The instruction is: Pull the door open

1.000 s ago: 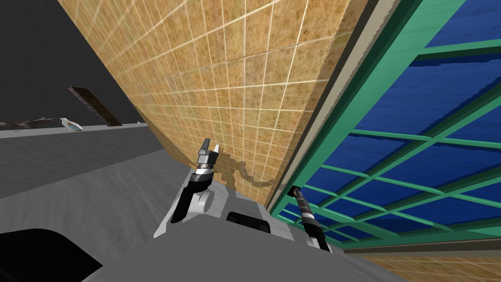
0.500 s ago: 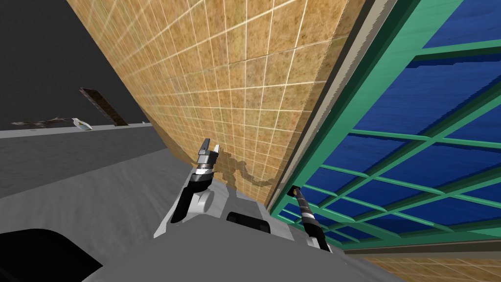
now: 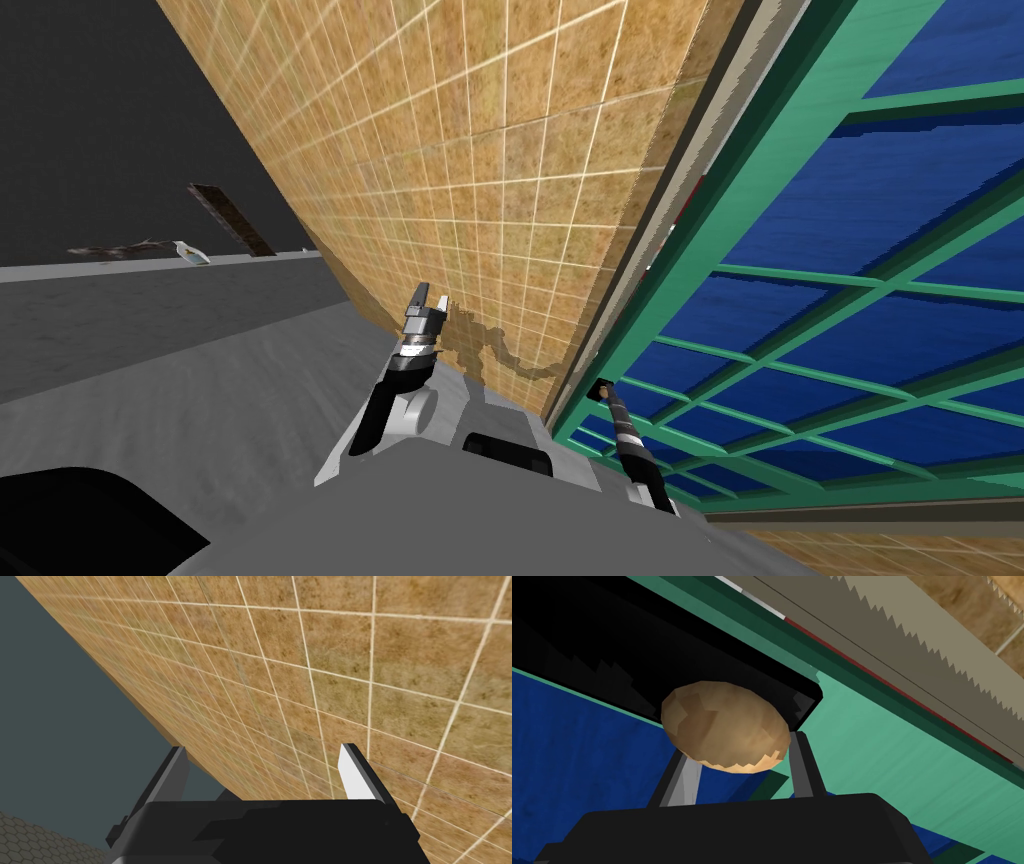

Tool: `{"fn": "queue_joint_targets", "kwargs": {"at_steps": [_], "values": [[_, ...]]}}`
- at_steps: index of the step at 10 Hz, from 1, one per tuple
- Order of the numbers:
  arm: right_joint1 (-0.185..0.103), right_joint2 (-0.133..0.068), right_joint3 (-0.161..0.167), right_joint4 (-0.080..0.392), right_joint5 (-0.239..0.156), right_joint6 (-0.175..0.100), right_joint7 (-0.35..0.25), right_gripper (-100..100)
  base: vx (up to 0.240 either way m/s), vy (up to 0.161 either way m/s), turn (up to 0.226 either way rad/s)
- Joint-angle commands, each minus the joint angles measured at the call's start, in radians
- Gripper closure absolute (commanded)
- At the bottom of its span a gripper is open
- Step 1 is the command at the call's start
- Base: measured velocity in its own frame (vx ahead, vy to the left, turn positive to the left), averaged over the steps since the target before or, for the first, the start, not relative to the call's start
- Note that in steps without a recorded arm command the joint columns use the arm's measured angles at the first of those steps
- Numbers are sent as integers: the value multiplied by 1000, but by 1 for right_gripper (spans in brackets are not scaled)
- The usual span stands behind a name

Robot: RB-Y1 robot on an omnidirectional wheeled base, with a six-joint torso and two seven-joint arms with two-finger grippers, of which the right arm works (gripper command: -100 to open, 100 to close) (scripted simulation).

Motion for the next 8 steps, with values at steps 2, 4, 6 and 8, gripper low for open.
{"fn": "queue_joint_targets", "kwargs": {"at_steps": [2,4,6,8], "values": [[4,12,10,-5,-9,9,-72,100,-39,-14,37],[3,12,12,-5,-16,11,-118,100,-28,-15,40],[3,13,14,-6,-24,13,-162,100,-43,-19,51],[2,14,16,-6,-31,14,-204,100,-40,-10,31]]}}
